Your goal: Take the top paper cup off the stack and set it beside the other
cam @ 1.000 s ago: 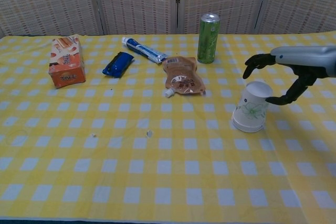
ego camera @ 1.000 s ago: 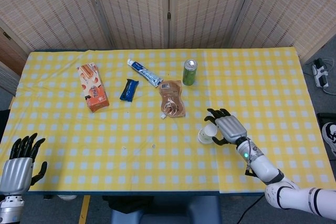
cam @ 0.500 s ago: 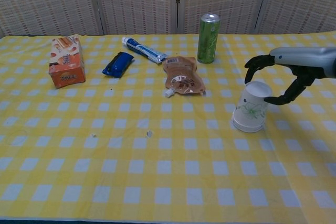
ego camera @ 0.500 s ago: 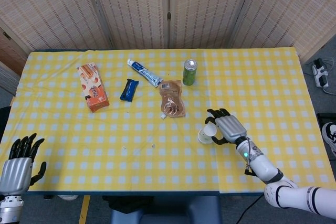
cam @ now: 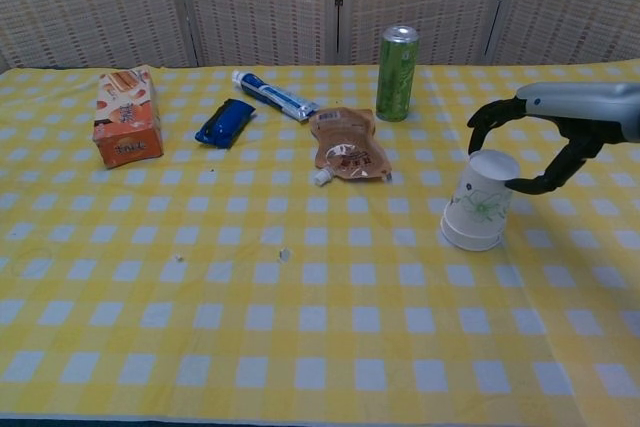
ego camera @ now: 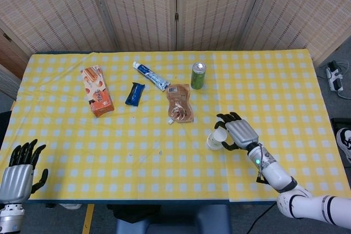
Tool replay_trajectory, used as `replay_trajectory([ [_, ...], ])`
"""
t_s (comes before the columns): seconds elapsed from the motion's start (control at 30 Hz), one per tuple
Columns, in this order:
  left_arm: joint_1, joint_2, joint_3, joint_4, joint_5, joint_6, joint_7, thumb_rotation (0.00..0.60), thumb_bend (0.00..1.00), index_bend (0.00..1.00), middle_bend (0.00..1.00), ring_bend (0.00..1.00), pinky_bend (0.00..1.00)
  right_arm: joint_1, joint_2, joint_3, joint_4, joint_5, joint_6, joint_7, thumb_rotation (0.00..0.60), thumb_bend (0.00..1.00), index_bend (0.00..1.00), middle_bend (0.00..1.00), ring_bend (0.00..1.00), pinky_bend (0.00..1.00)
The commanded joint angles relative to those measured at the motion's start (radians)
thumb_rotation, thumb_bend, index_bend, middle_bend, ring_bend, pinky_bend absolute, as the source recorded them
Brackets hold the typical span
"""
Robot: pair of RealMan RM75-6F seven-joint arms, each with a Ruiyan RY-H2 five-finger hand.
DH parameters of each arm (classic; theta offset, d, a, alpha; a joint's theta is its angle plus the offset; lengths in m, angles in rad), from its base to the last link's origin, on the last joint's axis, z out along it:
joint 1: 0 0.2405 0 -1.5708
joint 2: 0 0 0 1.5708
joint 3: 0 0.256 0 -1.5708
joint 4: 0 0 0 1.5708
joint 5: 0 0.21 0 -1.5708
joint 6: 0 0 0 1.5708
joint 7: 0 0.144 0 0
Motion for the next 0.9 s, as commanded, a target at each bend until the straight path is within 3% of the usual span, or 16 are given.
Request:
replay_trajectory([
  [0.03, -0.001, 0.001, 0.000, -0.001, 0.000, 0.000, 0.000, 0.600, 0.49, 0.19, 0.07, 0.05, 0.00, -0.009, 0.021, 0.001, -0.025, -0.019, 0.021, 0.007, 0.600, 0.43, 0.37, 0.12, 0.10, 0.04],
  [0.57, -0.002, 0.002, 0.000, -0.006, 0.008, 0.003, 0.001, 0.600, 0.49, 0.19, 0.07, 0.05, 0.00, -0.133, 0.213, 0.011, -0.155, -0.212, 0.165, 0.213, 0.600, 0.43, 0.37, 0.13, 0.11, 0.04],
  [0.8, -0.007, -0.003, 0.002, -0.006, 0.014, -0.002, 0.002, 0.600, 0.49, 0.19, 0.07, 0.05, 0.00, -0.167, 0.252, -0.001, -0.106, -0.226, 0.155, 0.305, 0.600, 0.43, 0.37, 0.14, 0.11, 0.04],
  [0.9, -0.010, -0.004, 0.001, -0.008, 0.016, -0.006, 0.005, 0.600, 0.49, 0.19, 0.07, 0.05, 0.00, -0.170, 0.222, -0.023, -0.028, -0.198, 0.110, 0.314, 0.600, 0.43, 0.38, 0.14, 0.11, 0.04],
])
